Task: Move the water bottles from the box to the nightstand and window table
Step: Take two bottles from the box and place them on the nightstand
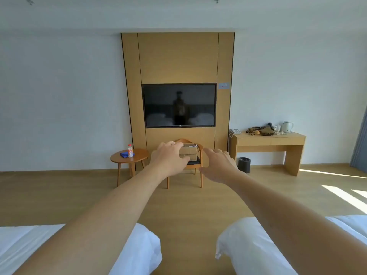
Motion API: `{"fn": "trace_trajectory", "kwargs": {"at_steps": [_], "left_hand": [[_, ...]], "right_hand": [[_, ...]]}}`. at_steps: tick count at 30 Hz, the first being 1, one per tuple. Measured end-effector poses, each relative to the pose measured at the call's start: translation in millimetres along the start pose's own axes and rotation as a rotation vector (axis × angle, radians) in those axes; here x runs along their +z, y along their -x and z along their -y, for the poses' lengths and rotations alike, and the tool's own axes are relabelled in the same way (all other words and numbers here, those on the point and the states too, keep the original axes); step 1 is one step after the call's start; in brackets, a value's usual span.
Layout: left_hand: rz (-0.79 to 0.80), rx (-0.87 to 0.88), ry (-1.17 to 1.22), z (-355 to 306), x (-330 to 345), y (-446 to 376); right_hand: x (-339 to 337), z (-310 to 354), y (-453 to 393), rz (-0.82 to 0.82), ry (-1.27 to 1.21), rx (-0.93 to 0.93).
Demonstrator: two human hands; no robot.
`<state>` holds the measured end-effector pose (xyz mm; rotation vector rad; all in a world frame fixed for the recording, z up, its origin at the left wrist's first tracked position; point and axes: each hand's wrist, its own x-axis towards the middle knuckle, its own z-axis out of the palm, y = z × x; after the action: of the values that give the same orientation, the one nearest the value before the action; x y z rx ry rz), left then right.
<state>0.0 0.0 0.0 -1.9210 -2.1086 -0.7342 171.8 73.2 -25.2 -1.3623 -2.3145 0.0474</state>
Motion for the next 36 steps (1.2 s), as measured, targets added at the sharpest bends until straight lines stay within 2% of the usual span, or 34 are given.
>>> {"fn": "trace_trajectory", "kwargs": {"at_steps": [6,12,28,36], "left_hand": [[0.031,-0.087,0.004,5,35,-102],[0.053,-0.107,0.001,41,86,-187],[0.096,-0.003,0.040,221,190,-463],[0.153,0.018,0.035,273,268,-589]], "right_hand": [[9,-34,-111,0.025,-0.034,-0.014],[53,-53,-202,0.053,-0.020,-0.046],[190,-43,-500,0.021,-0.001,0.036],[257,-82,-636,0.039,-0.020,0.069]]}}
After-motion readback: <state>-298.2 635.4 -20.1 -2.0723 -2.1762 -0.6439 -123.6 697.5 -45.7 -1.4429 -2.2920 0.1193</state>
